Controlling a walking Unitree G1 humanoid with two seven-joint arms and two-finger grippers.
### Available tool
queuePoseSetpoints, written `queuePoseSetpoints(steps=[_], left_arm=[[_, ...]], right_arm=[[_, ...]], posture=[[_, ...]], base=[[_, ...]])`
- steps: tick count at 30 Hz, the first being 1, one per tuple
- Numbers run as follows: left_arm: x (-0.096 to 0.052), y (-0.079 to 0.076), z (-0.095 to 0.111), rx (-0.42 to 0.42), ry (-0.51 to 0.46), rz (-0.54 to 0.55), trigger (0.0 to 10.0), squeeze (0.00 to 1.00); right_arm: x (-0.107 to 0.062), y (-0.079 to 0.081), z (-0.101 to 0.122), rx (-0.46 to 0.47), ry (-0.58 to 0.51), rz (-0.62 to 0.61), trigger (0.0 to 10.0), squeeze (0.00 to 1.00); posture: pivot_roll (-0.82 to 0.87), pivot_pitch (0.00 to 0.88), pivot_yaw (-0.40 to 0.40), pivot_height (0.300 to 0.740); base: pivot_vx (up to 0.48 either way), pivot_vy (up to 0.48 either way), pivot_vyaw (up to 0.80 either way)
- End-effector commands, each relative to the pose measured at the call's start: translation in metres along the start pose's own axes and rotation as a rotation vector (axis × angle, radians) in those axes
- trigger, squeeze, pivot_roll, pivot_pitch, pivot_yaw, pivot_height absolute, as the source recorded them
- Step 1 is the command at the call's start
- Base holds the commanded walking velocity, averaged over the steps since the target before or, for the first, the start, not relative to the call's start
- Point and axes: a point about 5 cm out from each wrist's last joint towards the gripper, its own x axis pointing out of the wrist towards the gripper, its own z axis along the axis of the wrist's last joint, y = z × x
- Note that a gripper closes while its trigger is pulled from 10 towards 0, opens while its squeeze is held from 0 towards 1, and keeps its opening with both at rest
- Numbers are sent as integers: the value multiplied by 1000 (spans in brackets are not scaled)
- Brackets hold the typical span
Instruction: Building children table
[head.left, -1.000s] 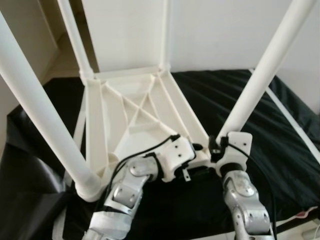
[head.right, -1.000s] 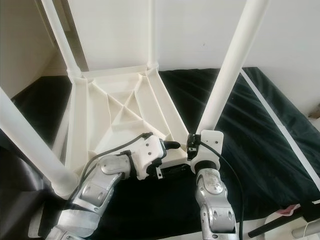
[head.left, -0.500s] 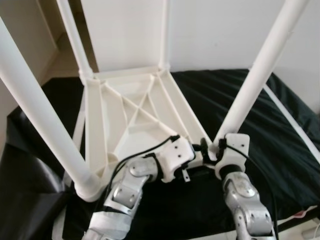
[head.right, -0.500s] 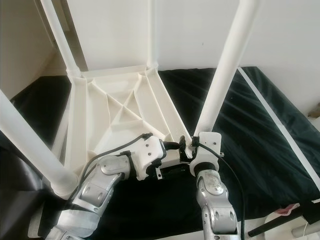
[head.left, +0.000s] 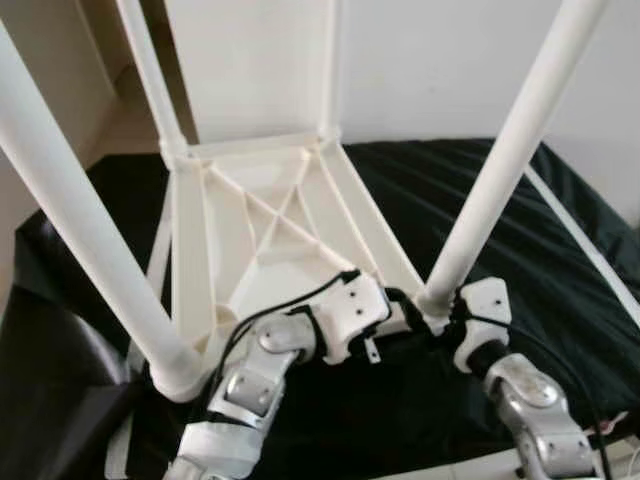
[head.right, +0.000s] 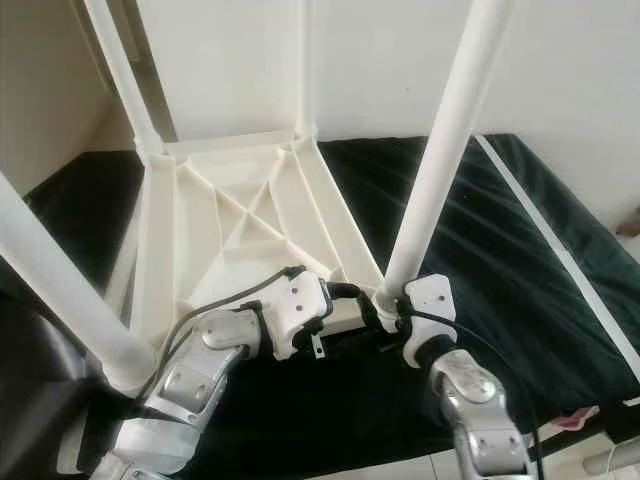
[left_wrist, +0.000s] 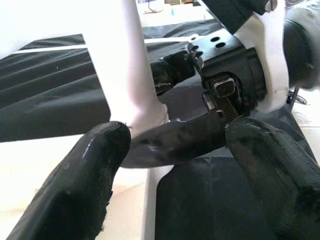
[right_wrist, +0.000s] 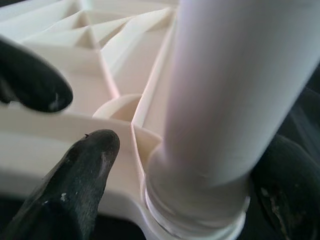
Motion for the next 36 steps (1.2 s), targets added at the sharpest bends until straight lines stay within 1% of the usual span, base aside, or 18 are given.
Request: queuePoseSetpoints(steps=[1, 5, 7, 10, 12, 13, 14, 16, 17, 18, 20, 28, 29, 30, 33, 36], left_arm=[[0, 8, -2, 11, 25, 146, 10000, 0], [1, 11, -3, 10, 41, 156, 10000, 0], [1, 11, -2, 11, 39, 159, 10000, 0], [1, 11, -3, 11, 40, 159, 10000, 0], [1, 11, -3, 11, 43, 160, 10000, 0], [1, 11, -3, 11, 43, 160, 10000, 0], [1, 11, -3, 10, 43, 161, 10000, 0], [1, 12, -3, 12, 45, 162, 10000, 0], [1, 12, -3, 11, 44, 164, 10000, 0], [2, 12, -2, 10, 44, 166, 10000, 0], [2, 13, -2, 10, 44, 169, 10000, 0], [0, 14, -2, 10, 44, 182, 10000, 0], [0, 14, -3, 8, 44, 184, 10000, 0], [0, 14, -3, 7, 46, 186, 10000, 0], [0, 13, -4, 3, 47, 189, 10000, 0], [0, 13, -4, 1, 47, 189, 10000, 0]], right_arm=[[1, -8, 1, -16, 5, 47, 10000, 0], [6, -19, 6, -60, 10, 87, 10000, 0], [9, -23, 8, -88, 17, 129, 10000, 0], [12, -24, 7, -91, 36, 161, 10000, 0], [15, -24, 7, -69, 55, 199, 10000, 0], [15, -24, 7, -69, 55, 199, 10000, 0], [17, -23, 7, -75, 61, 218, 10000, 0], [21, -22, 5, -117, 88, 249, 10000, 0], [22, -20, 2, -142, 97, 265, 588, 0], [21, -20, 0, -153, 113, 276, 0, 0], [21, -20, -4, -163, 129, 288, 0, 0], [19, -23, -3, -146, 123, 294, 0, 0], [19, -23, -5, -113, 137, 285, 10000, 0], [19, -23, -5, -90, 142, 277, 10000, 0], [19, -18, -6, -66, 148, 274, 10000, 0], [18, -16, -7, -64, 138, 257, 10000, 0]], posture=[[-71, 0, -9, 740], [-68, 0, -10, 740], [-63, 0, -11, 740], [-64, 0, -10, 740], [-65, 0, -12, 740], [-65, 0, -12, 740], [-63, 0, -13, 740], [-61, 0, -14, 740], [-60, 0, -15, 740], [-58, 0, -16, 740], [-56, 0, -18, 740], [-50, 0, -28, 740], [-53, 0, -31, 740], [-52, 0, -33, 740], [-52, 0, -34, 740], [-55, 0, -33, 740]], base=[[0, 0, 0], [0, 0, 0], [0, 0, 0], [0, 0, 0], [0, 0, 0], [0, 0, 0], [0, 0, 0], [0, 0, 0], [0, 0, 0], [0, 0, 0], [0, 0, 0], [0, 0, 0], [0, 0, 0], [0, 0, 0], [0, 0, 0], [0, 0, 0]])
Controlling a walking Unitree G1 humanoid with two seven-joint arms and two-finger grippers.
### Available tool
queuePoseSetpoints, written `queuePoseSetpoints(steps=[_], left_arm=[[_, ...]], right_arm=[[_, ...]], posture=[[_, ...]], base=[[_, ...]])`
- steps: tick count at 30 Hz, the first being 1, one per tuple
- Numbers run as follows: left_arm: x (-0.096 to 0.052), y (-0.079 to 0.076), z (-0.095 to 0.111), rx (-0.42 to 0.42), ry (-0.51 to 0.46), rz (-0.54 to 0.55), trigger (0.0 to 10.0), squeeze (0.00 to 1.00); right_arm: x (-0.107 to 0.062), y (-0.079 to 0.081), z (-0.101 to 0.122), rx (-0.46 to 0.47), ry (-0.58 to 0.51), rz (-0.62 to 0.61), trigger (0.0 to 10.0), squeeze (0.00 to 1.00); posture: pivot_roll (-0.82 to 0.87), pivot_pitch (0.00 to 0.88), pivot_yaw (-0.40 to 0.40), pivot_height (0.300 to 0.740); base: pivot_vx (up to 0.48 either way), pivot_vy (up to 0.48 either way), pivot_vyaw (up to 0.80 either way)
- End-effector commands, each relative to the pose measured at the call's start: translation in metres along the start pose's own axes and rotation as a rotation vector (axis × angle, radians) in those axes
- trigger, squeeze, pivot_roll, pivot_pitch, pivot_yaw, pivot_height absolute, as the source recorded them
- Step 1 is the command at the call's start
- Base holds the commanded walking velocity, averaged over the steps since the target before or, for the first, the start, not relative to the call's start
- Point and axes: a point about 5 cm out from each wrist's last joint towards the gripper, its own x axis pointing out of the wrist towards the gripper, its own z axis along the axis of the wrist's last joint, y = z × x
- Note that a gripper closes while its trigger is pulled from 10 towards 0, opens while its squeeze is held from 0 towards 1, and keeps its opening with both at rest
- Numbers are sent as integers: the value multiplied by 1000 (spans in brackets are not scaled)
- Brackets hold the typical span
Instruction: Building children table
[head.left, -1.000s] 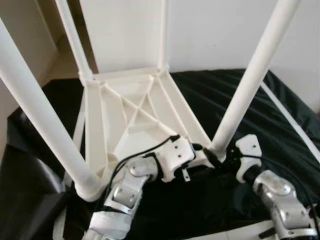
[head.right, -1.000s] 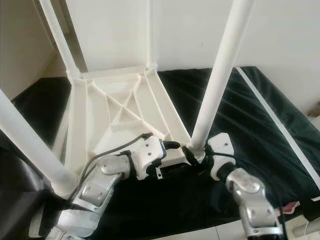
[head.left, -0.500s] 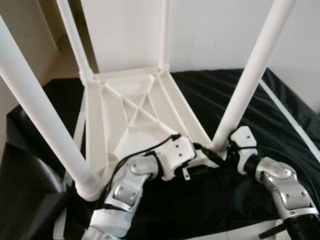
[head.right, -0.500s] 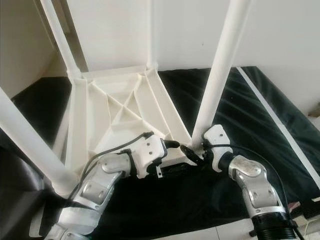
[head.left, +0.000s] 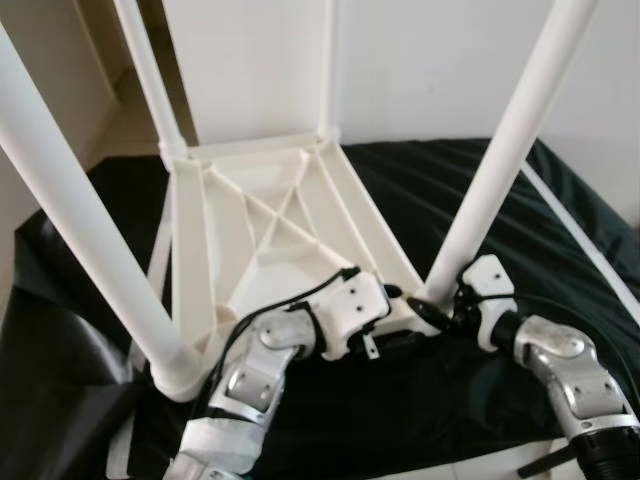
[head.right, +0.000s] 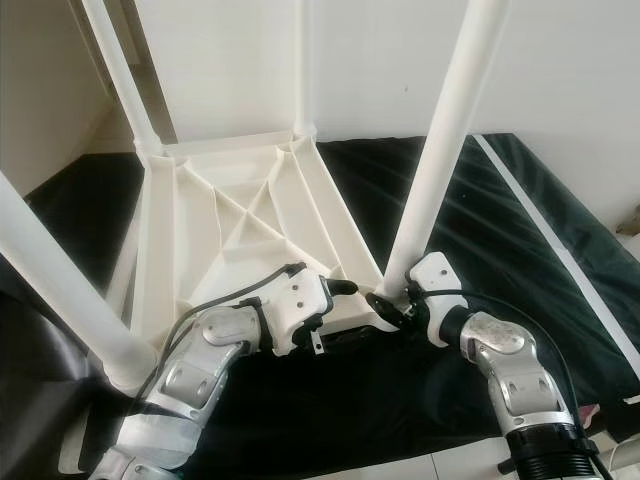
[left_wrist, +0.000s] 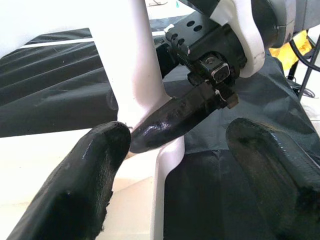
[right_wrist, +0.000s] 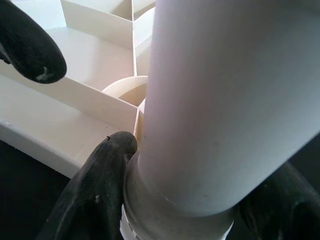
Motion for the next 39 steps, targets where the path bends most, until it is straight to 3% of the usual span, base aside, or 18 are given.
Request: queuePoseSetpoints(steps=[1, 12, 17, 21, 23, 25, 28, 29, 31, 32, 35, 37, 39], left_arm=[[-1, 8, -3, -12, 16, 177, 10000, 0], [-1, 6, -4, -13, 18, 168, 10000, 0], [2, 2, -4, -10, 15, 145, 10000, 0], [0, 2, -5, -9, 21, 146, 10000, 0], [0, 1, -5, -9, 21, 145, 10000, 0], [0, -1, -5, -8, 22, 141, 10000, 0], [0, -1, -6, -9, 23, 141, 10000, 0], [1, -2, -6, -9, 24, 140, 10000, 0], [1, -2, -6, -9, 24, 140, 10000, 0], [1, -3, -5, -9, 20, 138, 10000, 0], [1, -3, -4, -5, 15, 136, 10000, 0], [1, -3, -3, -2, 14, 137, 10000, 0], [1, -3, -3, 0, 14, 135, 10000, 0]], right_arm=[[1, 7, -8, 38, 28, 15, 10000, 0], [-4, 23, -10, 113, -14, -65, 10000, 0], [-5, 35, -9, 152, -44, -198, 10000, 0], [-10, 32, -4, 168, -50, -383, 10000, 0], [-11, 32, -4, 177, -46, -413, 10000, 0], [-11, 32, -7, 155, 1, -516, 10000, 0], [-11, 33, -10, 155, 40, -572, 10000, 0], [-10, 33, -13, 194, 53, -632, 10000, 0], [-10, 33, -13, 194, 53, -632, 10000, 0], [-9, 36, -22, 279, 105, -831, 10000, 0], [-6, 45, -25, 340, 141, -966, 10000, 0], [5, 56, -21, 339, 131, -887, 10000, 0], [6, 55, -15, 320, 109, -877, 10000, 0]], posture=[[-55, 0, -33, 740], [-65, 0, -27, 740], [-69, 0, -23, 740], [-69, 0, -26, 740], [-70, 0, -26, 740], [-69, 0, -27, 740], [-70, 0, -28, 740], [-70, 0, -30, 740], [-70, 0, -30, 740], [-65, 0, -31, 740], [-58, 0, -31, 740], [-60, 0, -28, 740], [-61, 0, -26, 740]], base=[[0, 0, 0], [0, 0, 0], [0, 0, 0], [0, 0, 0], [0, 0, 0], [0, 0, 0], [0, 0, 0], [0, 0, 0], [0, 0, 0], [0, 0, 0], [0, 0, 0], [0, 0, 0], [0, 0, 0]])
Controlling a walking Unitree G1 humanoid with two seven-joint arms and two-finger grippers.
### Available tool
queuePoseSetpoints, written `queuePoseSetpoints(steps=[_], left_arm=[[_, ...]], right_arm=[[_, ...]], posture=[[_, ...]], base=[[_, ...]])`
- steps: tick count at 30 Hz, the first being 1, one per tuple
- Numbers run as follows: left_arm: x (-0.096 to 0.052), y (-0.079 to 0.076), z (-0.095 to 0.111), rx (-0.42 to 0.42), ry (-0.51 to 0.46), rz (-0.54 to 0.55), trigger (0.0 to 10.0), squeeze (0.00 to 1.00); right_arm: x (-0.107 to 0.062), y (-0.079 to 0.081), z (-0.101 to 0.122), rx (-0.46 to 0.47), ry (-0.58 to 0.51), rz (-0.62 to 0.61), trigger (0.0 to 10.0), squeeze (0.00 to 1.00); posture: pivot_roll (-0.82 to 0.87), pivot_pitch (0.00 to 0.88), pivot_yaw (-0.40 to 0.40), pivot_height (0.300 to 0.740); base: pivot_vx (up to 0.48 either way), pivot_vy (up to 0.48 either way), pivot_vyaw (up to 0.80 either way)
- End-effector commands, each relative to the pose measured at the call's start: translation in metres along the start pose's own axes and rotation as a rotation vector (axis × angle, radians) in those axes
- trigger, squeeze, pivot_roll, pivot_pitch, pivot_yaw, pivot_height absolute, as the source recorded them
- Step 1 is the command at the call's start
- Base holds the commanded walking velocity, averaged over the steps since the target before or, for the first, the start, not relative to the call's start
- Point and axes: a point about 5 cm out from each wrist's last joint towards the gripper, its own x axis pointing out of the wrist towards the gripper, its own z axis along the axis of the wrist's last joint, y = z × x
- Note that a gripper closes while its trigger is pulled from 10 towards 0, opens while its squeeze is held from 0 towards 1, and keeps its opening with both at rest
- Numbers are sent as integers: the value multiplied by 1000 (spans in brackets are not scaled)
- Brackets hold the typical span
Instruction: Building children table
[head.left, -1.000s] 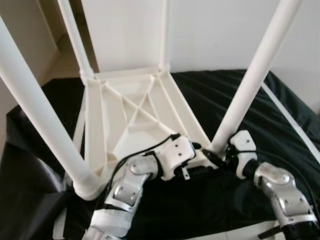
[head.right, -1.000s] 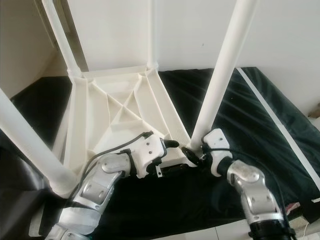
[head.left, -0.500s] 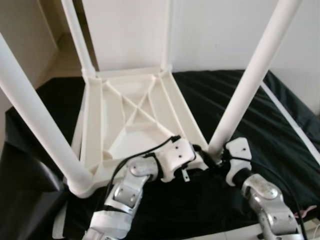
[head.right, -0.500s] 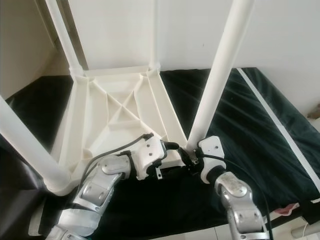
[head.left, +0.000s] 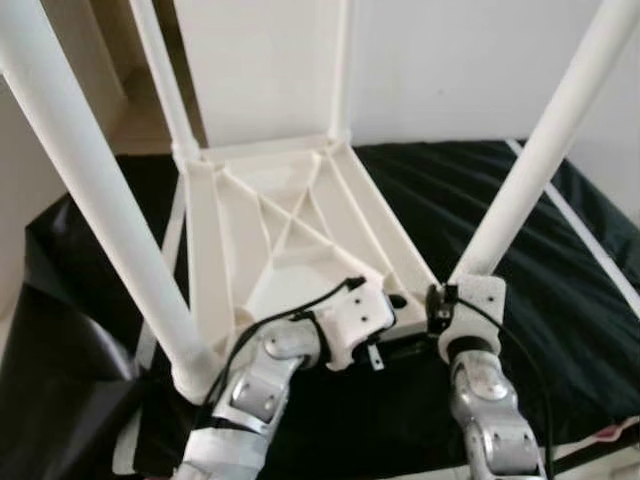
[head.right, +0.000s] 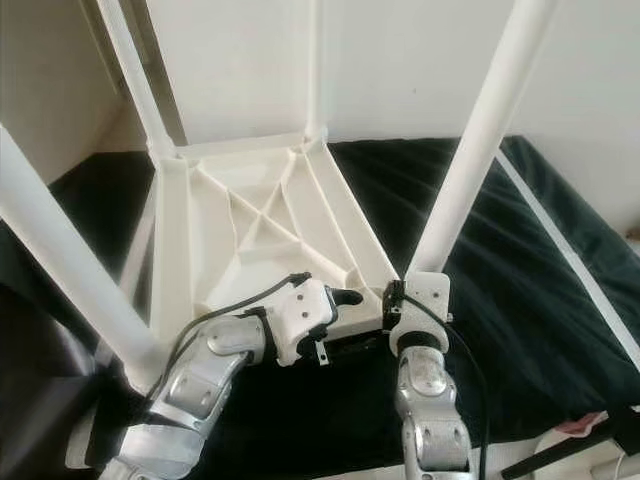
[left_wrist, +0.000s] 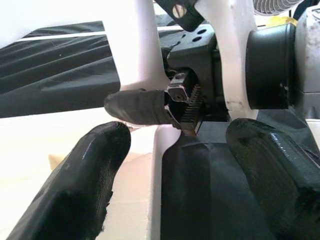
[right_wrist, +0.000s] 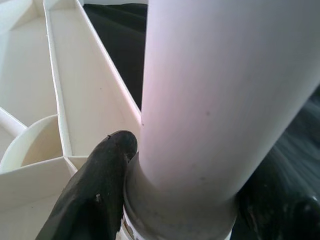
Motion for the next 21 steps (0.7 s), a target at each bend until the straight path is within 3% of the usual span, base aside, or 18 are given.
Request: queuePoseSetpoints(steps=[1, 14, 15, 21], left_arm=[[0, 6, 0, 12, 9, 147, 10000, 0], [-1, 5, 1, 17, 6, 147, 10000, 0], [-1, 5, 2, 18, 6, 147, 10000, 0], [-1, 5, 2, 20, 3, 152, 10000, 0]], right_arm=[[-2, -3, -16, -12, 88, -15, 10000, 0], [-3, 6, -12, -4, 79, 7, 10000, 0], [-3, 7, -9, 1, 58, 27, 10000, 1000], [-1, 4, -3, 65, 29, 59, 10000, 1000]], posture=[[-61, 0, -26, 740], [-51, 0, -34, 740], [-50, 0, -35, 740], [-50, 0, -34, 740]], base=[[0, 0, 0], [0, 0, 0], [0, 0, 0], [0, 0, 0]])
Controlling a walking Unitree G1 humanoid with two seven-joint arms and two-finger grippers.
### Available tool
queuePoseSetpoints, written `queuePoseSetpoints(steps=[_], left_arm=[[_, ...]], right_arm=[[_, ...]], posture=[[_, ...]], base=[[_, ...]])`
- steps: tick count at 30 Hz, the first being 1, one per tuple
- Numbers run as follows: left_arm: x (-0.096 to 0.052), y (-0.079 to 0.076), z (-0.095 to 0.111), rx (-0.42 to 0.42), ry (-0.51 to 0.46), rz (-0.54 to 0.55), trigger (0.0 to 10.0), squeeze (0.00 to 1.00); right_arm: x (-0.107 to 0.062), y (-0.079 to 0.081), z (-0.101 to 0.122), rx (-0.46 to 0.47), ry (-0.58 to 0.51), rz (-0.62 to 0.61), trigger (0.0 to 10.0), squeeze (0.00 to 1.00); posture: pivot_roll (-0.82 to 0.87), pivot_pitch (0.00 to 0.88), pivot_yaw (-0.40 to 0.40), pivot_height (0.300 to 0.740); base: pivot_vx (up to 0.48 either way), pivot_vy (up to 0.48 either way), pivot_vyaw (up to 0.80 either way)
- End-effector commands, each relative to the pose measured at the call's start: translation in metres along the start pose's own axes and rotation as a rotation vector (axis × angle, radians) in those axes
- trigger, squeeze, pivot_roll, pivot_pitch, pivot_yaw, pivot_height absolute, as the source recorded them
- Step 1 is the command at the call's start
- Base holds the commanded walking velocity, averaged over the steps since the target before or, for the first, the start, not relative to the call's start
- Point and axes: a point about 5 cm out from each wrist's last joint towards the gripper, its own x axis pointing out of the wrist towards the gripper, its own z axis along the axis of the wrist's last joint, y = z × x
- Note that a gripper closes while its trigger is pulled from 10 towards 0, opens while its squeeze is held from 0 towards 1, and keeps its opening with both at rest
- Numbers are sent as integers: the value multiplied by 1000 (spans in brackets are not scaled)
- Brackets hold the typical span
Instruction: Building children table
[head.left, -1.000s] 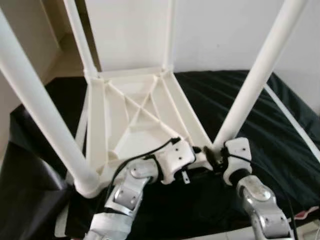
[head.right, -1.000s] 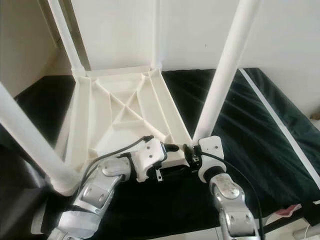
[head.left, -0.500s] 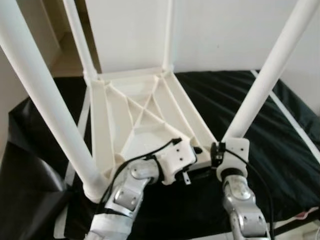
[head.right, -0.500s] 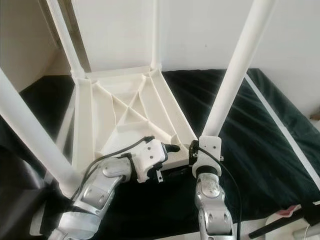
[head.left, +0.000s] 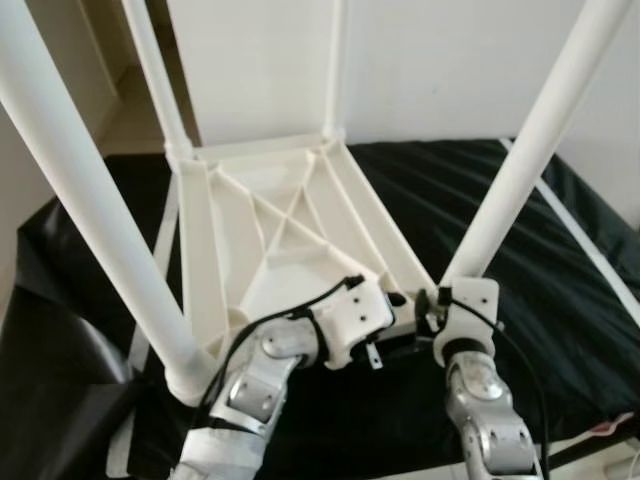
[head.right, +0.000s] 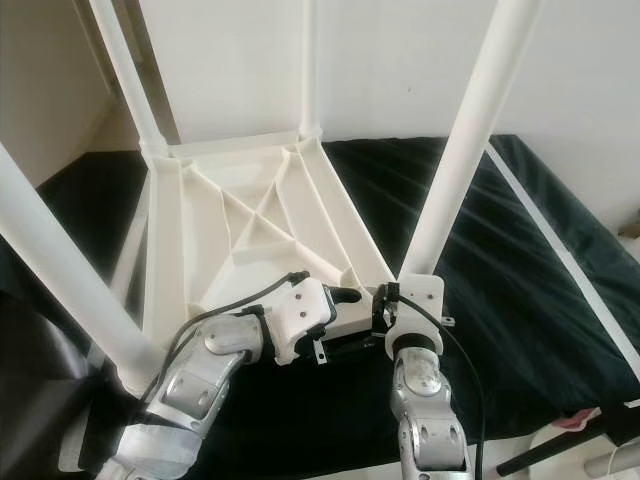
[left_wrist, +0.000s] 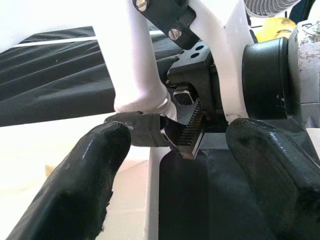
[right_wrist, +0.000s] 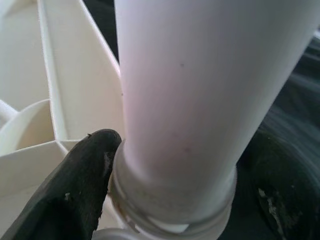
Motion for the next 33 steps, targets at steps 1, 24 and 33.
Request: queuePoseSetpoints(steps=[1, 24, 33], left_arm=[[-1, 6, -1, 10, 10, 152, 10000, 0], [3, 11, 2, 24, 2, 146, 10000, 0], [3, 15, 3, 29, 0, 161, 10000, 0]], right_arm=[[-2, -3, 2, 32, -16, 33, 10000, 1000], [15, -52, 23, -273, -72, 673, 10000, 0], [29, -53, 20, -320, -58, 723, 3490, 0]], posture=[[-54, 0, -33, 740], [-75, 0, -18, 740], [-59, 0, -30, 740]], base=[[0, 0, 0], [0, 0, 0], [0, 0, 0]])
